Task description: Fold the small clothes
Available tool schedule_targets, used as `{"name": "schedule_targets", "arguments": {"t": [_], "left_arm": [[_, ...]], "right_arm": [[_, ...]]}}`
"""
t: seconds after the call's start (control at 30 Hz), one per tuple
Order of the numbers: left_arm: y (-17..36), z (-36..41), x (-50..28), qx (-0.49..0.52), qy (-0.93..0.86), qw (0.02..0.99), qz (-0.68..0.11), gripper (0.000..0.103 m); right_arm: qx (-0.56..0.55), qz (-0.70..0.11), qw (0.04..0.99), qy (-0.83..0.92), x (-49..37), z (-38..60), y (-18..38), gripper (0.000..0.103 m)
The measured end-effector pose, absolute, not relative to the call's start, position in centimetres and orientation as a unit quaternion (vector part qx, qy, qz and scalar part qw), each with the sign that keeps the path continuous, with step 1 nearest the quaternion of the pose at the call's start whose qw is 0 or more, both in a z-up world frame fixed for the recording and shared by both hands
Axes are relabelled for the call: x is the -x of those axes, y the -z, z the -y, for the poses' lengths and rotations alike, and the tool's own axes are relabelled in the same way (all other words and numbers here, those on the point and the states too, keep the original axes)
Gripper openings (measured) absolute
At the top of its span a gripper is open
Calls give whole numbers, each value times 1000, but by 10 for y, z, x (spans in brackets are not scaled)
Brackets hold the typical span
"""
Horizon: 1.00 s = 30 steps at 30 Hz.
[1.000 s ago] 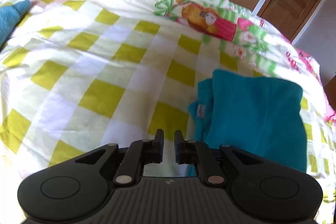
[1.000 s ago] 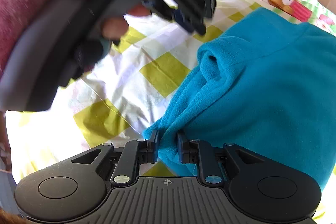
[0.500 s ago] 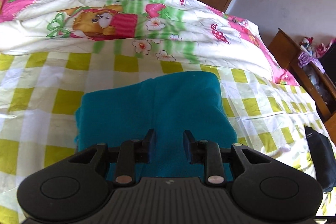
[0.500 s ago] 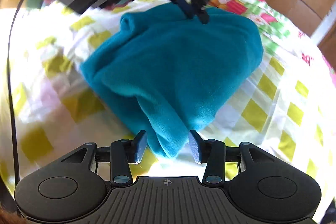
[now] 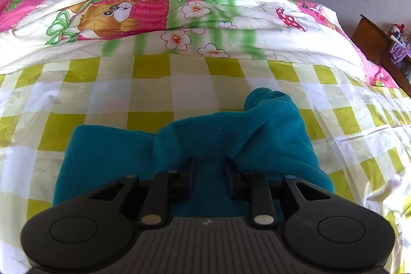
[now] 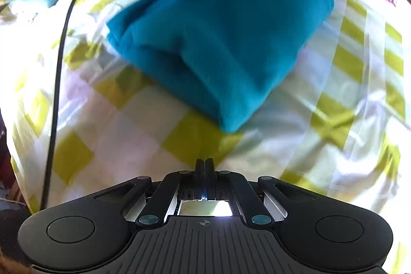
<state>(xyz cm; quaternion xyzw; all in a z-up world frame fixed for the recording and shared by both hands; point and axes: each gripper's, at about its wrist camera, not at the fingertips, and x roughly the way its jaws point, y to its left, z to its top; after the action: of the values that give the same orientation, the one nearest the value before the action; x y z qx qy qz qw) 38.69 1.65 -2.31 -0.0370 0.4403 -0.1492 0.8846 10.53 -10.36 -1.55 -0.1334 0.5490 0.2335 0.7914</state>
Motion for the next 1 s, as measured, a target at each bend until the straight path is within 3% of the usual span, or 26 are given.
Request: {"name": "schedule_targets", "arguments": {"t": [0.23,0.4,0.47,0.6,0.73,0.9,1.0], "left_arm": [[-20,-64,-347,86,149,896,-409,42],[-2,-96,-318,38,80,905,-416,46],[16,-105,-312,41,72,900,-428,50],[18,-109,-301,44,60,907,-413,52],[-1,-119,-288,79,75,914,-391,51],[2,-127,-275,122,69,907,-398,51],[0,-123,-264,115,53,914,-385,51]], "right_arm": [[35,-477,864,-159,-143,155,-52,8],[12,-411,903,-122,-214,153,-46,8],[14,-382,920,-89,-249,143,-31,15],[-26,-388,918,-70,-312,135,-12,15],[-19,-372,925,-76,-337,123,-29,15],[20,-369,920,-129,-351,89,-44,28],[71,-359,918,-151,-355,60,-44,28]]}}
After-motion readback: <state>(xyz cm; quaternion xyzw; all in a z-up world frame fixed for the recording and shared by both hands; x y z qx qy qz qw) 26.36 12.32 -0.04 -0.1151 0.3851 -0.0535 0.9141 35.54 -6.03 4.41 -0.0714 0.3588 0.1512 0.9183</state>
